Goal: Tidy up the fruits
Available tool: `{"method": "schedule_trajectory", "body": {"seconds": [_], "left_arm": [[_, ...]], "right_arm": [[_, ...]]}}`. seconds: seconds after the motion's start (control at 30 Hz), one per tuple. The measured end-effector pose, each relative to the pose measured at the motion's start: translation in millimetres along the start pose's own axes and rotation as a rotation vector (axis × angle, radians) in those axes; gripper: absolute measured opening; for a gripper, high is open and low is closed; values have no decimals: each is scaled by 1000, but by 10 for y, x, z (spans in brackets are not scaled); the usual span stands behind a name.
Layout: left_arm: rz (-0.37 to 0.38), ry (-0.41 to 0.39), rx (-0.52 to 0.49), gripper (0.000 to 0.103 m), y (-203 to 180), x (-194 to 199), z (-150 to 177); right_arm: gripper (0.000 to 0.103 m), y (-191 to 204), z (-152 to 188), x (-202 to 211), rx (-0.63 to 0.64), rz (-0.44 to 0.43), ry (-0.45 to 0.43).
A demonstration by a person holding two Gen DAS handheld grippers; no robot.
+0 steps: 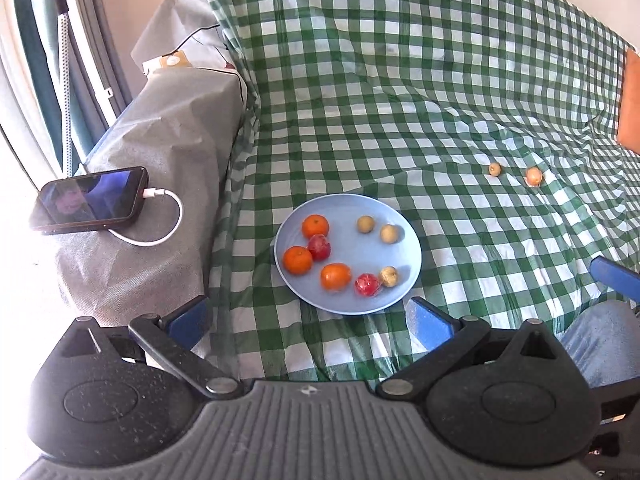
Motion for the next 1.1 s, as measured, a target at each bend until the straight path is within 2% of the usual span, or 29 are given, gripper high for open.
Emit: {"method": "schedule_trajectory", "body": {"seconds": [0.27, 0.67, 1.1], "left_arm": [[-5, 8, -10, 103, -40, 5, 11], [-29, 44, -41, 103, -141, -159, -72], [-50, 103, -90, 103, -429, -443, -136]], "right_arm": [[102, -41, 28, 41, -22, 17, -8], [102, -62, 115, -87, -75, -1, 15], [102, -364, 297, -272, -188, 52, 49]]}}
Point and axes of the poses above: each gripper's, at about its wrist camera, not at the fingertips, and x roughly against the way its jaws point, y to its left, z to its underside, the point moved 8 cm from there along -x, roughly the way its jaws point, and after that the axes turned 13 degrees about x, right-handed, at the moved point
